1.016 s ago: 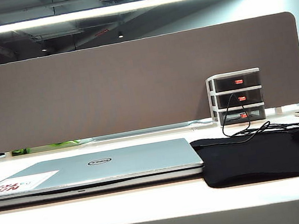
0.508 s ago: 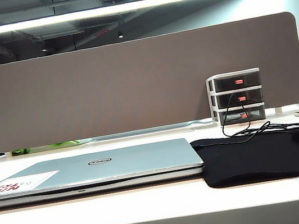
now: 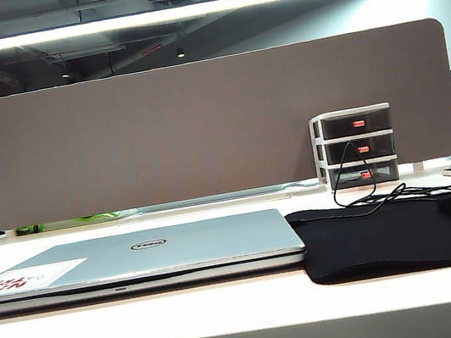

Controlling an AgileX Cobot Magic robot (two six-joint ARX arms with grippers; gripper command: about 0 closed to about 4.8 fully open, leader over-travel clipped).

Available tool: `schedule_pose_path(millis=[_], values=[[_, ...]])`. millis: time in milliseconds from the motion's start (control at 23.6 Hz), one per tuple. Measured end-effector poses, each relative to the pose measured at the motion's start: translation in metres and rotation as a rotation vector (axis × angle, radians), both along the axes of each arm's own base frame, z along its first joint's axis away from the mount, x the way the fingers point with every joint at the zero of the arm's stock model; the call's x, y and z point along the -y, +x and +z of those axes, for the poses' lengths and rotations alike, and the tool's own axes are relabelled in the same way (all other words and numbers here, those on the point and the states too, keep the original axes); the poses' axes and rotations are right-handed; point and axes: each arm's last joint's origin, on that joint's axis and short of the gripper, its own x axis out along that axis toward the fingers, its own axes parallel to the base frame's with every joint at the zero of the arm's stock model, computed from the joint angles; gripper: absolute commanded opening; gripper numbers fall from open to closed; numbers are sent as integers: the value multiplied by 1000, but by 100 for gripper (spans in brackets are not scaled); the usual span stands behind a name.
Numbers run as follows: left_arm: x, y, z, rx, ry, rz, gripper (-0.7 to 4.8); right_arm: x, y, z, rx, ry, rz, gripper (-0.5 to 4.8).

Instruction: Pick up the coffee cup and place it on the left side of the laptop.

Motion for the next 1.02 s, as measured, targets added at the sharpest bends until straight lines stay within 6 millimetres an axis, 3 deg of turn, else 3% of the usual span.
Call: schedule_pose_path(millis=[127,339,635,847,1016], values=[[7,4,-5,-9,22,-65,-5,1,0,0,5,-12,-49,-1],[20,7,-11,-26,63,-132,-5,-1,0,6,61,-28,26,-1],[28,10,-18,-39,133,-32,-5,-2,-1,10,112,-72,63,-1],[29,13,-25,-5,160,-30,-5,1,0,10,111,-77,30,-1],[31,15,-27,55,169,-81,-5,2,0,10,111,-52,108,-1]])
